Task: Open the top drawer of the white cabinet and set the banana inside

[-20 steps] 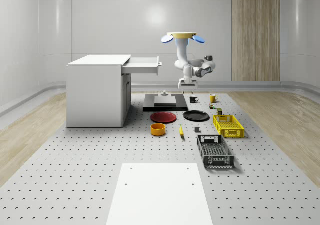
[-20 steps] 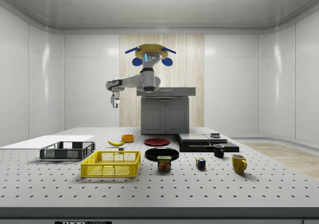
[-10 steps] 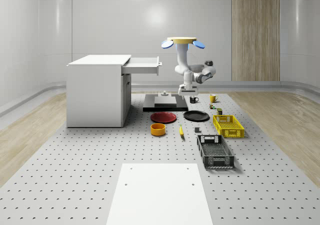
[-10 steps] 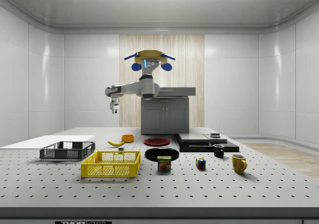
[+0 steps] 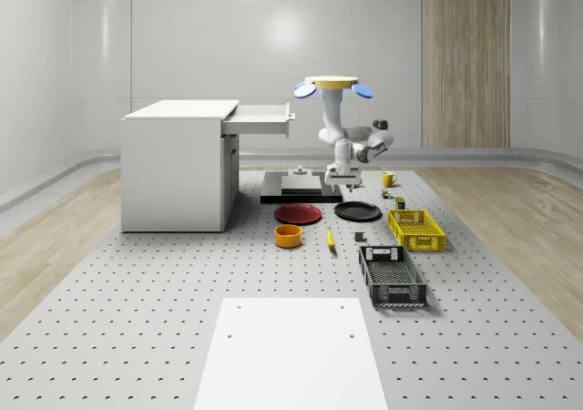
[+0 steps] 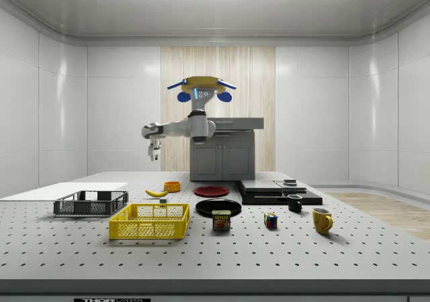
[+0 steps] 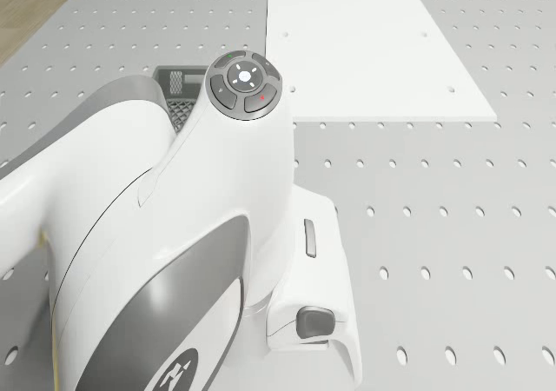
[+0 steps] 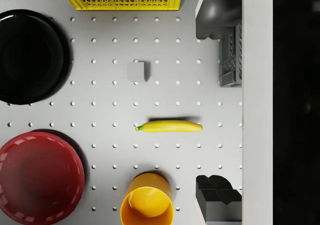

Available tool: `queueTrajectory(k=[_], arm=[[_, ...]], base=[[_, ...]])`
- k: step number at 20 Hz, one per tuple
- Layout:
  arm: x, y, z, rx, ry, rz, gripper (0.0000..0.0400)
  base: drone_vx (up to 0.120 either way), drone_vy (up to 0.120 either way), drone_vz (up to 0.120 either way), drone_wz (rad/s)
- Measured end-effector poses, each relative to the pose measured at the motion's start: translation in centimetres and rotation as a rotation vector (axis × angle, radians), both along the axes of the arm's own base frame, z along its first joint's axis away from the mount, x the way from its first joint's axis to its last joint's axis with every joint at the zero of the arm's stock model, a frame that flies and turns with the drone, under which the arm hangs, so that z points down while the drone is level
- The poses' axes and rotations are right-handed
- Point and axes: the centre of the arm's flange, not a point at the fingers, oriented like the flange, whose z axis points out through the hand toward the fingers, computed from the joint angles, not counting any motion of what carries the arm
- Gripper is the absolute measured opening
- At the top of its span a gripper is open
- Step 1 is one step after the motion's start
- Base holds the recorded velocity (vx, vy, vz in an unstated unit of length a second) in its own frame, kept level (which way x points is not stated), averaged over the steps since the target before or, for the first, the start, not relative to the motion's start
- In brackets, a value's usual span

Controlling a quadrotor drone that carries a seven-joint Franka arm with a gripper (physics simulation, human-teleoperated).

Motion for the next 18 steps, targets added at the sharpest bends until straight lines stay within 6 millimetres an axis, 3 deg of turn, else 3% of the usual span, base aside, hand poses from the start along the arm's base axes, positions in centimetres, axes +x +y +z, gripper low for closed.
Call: queueTrajectory(k=[18], arm=[[0.0,0.0,0.0,0.0,0.0,0.0,0.04]], base=[[0.0,0.0,-0.12,0.0]])
